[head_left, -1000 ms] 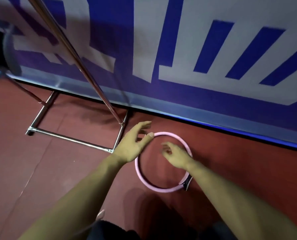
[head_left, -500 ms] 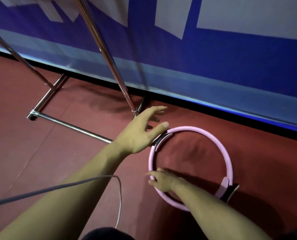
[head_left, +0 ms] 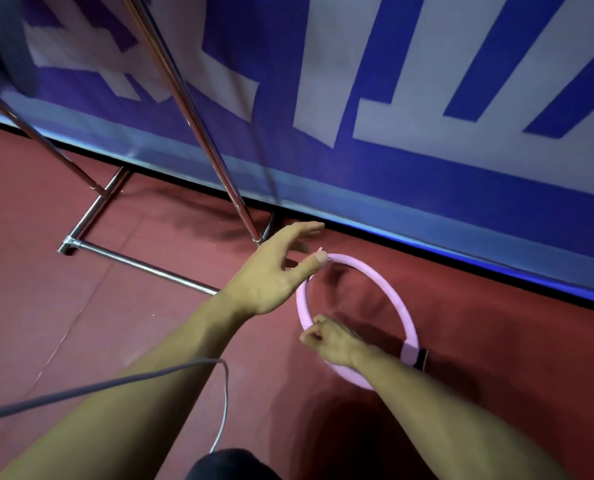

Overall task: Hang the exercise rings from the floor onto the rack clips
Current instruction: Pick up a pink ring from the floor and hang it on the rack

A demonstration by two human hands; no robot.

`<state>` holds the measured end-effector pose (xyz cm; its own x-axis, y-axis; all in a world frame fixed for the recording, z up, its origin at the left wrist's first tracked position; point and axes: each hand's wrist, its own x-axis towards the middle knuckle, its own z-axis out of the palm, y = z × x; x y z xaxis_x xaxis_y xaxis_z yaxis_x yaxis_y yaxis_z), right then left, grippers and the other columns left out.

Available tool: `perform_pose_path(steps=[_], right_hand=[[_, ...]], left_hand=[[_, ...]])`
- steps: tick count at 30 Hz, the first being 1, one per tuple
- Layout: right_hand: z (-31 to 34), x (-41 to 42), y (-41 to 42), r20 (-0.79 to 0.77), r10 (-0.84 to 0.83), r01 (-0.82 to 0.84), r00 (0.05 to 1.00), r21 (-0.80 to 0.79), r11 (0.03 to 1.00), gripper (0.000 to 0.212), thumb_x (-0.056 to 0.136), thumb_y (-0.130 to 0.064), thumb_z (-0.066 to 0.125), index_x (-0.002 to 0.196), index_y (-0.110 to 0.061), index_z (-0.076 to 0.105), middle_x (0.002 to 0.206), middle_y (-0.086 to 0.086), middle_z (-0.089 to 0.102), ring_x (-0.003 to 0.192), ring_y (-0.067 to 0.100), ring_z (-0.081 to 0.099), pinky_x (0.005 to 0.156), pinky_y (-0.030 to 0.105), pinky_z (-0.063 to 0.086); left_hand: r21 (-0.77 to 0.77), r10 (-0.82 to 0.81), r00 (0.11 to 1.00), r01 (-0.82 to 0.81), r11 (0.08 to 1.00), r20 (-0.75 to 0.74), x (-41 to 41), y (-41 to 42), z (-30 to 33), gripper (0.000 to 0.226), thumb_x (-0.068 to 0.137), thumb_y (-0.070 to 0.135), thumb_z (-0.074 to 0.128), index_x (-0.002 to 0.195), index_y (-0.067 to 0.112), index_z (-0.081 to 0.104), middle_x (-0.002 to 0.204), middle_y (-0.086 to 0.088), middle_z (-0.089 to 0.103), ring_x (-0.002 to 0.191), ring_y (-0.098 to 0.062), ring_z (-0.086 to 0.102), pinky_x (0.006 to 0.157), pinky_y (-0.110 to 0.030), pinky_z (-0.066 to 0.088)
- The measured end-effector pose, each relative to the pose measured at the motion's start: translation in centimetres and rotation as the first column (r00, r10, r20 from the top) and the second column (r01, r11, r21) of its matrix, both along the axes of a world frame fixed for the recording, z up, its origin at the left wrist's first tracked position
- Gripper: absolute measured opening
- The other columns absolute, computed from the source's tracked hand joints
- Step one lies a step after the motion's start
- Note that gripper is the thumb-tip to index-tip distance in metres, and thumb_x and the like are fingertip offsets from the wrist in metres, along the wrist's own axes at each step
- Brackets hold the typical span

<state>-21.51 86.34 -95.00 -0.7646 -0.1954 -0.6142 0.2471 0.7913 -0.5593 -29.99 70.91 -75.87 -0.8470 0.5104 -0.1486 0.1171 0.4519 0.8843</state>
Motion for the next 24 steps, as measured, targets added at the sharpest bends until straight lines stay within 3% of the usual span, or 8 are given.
perform_pose_path(steps=[3,5,7,8,10,15,20,24], right_hand=[[8.2,0.3,1.9,-0.068,-0.089,0.087,0.994,-0.034,0.996,0.041,0.083,-0.054,0.049,0.088,-0.016,0.065,0.086,-0.005,0.059,0.083,0.022,0.063,0.078,0.038,0.052],[14.9,0.9,2.6,-0.153,-0.13,0.119,0.98,-0.078,0.99,0.012,0.089,-0.031,0.061,0.097,-0.021,0.064,0.097,-0.006,0.067,0.098,0.001,0.066,0.088,0.027,0.053],[20.9,1.2,3.1,-0.221,-0.078,0.055,0.972,-0.109,0.993,0.04,0.088,-0.007,0.068,0.11,-0.039,0.055,0.097,-0.01,0.065,0.094,-0.014,0.061,0.088,0.013,0.047],[23.2,1.3,3.3,-0.218,-0.076,0.055,0.973,-0.099,0.994,0.045,0.086,-0.007,0.07,0.11,-0.042,0.055,0.098,-0.006,0.066,0.094,-0.003,0.065,0.09,0.022,0.051],[28.0,1.6,3.3,-0.22,-0.109,0.09,0.969,-0.094,0.991,0.027,0.083,-0.014,0.073,0.103,-0.032,0.068,0.109,-0.001,0.066,0.101,0.019,0.067,0.091,0.037,0.053],[42.9,0.8,3.5,-0.307,0.048,-0.033,0.951,0.053,0.998,0.014,0.089,-0.037,0.067,0.101,-0.033,0.062,0.119,-0.009,0.062,0.113,0.02,0.061,0.083,0.033,0.043],[58.3,-0.1,3.9,-0.396,0.131,-0.066,0.909,0.173,0.983,0.049,0.086,-0.063,0.062,0.115,-0.029,0.042,0.111,0.003,0.068,0.109,0.032,0.063,0.078,0.037,0.034],[69.1,-0.5,1.9,-0.499,0.199,-0.096,0.843,0.224,0.97,0.054,0.084,-0.077,0.053,0.111,-0.03,0.058,0.11,0.005,0.07,0.106,0.031,0.063,0.077,0.035,0.036]], left_hand=[[0.004,-0.016,1.0,0.016,1.0,-0.008,0.1,0.7,6.6,0.047,0.098,0.039,0.064,0.143,0.029,0.052,0.133,0.015,0.061,0.117,-0.002,0.061,0.098,-0.027,0.051],[0.009,-0.016,1.0,0.016,1.0,-0.018,0.2,1.0,11.1,0.047,0.097,0.042,0.065,0.141,0.031,0.053,0.129,0.016,0.062,0.113,-0.002,0.063,0.101,-0.034,0.052],[0.011,-0.019,1.0,0.019,1.0,-0.011,0.4,1.3,15.7,0.047,0.096,0.043,0.065,0.14,0.032,0.053,0.131,0.018,0.062,0.113,-0.001,0.063,0.105,-0.037,0.051],[0.006,-0.022,1.0,0.022,1.0,-0.011,0.5,1.5,18.0,0.048,0.096,0.044,0.065,0.14,0.033,0.053,0.133,0.019,0.061,0.116,0.0,0.062,0.106,-0.037,0.05],[0.005,-0.031,0.999,0.031,1.0,-0.018,0.9,1.8,22.9,0.051,0.093,0.049,0.064,0.14,0.034,0.052,0.137,0.019,0.059,0.119,-0.001,0.061,0.107,-0.037,0.049],[-0.045,-0.066,0.995,0.063,0.997,-0.069,1.7,1.4,36.3,0.05,0.095,0.047,0.065,0.141,0.033,0.053,0.136,0.02,0.058,0.12,0.001,0.059,0.102,-0.03,0.049],[-0.088,-0.024,0.987,0.01,0.996,-0.158,3.1,-1.7,48.7,0.051,0.094,0.049,0.064,0.141,0.031,0.054,0.134,0.021,0.058,0.119,0.003,0.058,0.104,-0.031,0.049],[-0.097,0.04,0.971,-0.064,0.993,-0.234,5.2,-5.4,56.5,0.049,0.092,0.053,0.064,0.137,0.034,0.055,0.132,0.018,0.06,0.116,0.002,0.06,0.102,-0.032,0.051]])
